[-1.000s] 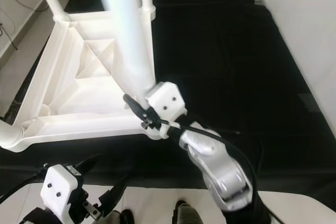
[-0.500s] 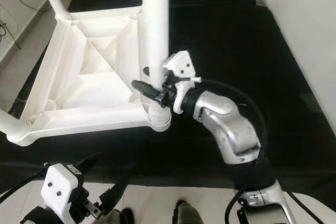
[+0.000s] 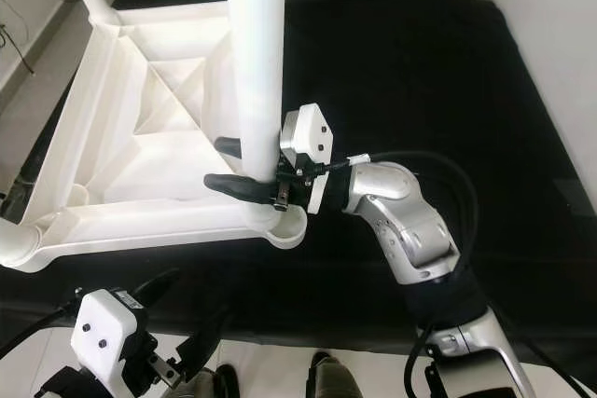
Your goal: Building children table
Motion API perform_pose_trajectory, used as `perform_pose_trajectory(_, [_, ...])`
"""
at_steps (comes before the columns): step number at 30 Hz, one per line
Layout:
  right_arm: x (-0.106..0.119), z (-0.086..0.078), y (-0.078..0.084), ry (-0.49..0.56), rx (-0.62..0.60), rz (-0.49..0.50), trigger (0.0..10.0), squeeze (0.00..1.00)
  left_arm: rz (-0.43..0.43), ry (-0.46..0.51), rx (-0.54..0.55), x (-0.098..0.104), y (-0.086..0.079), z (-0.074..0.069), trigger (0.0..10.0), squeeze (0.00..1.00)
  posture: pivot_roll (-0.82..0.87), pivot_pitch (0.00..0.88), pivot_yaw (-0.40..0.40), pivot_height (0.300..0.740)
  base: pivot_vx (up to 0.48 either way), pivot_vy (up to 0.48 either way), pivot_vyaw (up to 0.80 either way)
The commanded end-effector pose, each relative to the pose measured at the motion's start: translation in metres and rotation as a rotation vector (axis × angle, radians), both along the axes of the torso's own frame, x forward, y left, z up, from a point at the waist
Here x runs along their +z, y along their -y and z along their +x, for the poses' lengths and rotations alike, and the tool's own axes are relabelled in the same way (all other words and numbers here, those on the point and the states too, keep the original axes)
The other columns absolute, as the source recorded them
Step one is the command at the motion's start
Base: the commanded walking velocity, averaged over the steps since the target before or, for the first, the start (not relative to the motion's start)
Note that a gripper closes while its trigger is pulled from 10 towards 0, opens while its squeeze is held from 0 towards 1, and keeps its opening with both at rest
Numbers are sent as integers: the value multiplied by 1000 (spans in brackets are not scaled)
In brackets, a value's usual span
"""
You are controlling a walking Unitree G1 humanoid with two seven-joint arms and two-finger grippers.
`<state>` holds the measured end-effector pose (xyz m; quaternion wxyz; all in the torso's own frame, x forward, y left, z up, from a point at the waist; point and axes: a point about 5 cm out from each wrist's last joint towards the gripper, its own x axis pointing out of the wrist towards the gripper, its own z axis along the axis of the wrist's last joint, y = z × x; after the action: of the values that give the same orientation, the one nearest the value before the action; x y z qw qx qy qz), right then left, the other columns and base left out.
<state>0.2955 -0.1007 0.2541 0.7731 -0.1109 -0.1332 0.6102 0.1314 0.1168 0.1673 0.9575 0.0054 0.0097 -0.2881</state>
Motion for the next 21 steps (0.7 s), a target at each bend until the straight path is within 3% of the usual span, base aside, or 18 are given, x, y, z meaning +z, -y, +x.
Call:
perform_pose_trajectory(1, [-22, 4, -2, -78, -10, -62, 10000, 0, -3, -23, -3, 0, 0, -4, 10000, 0, 89, 277, 39, 740, 0, 0, 0])
perform_pose_trajectory(6, [-17, 14, 8, -95, 20, -39, 10000, 0, -3, -26, -8, 0, 1, -5, 10000, 0, 94, 282, 37, 740, 0, 0, 0])
perform_pose_trajectory(11, [-3, 15, 28, -159, 174, 3, 10000, 0, -7, -31, -9, 0, 1, -7, 10000, 0, 97, 296, 34, 740, 0, 0, 0])
perform_pose_trajectory(21, [-5, 23, 30, -156, 287, -83, 10000, 0, -8, -41, -14, 1, 1, -10, 10000, 0, 121, 312, 44, 740, 0, 0, 0])
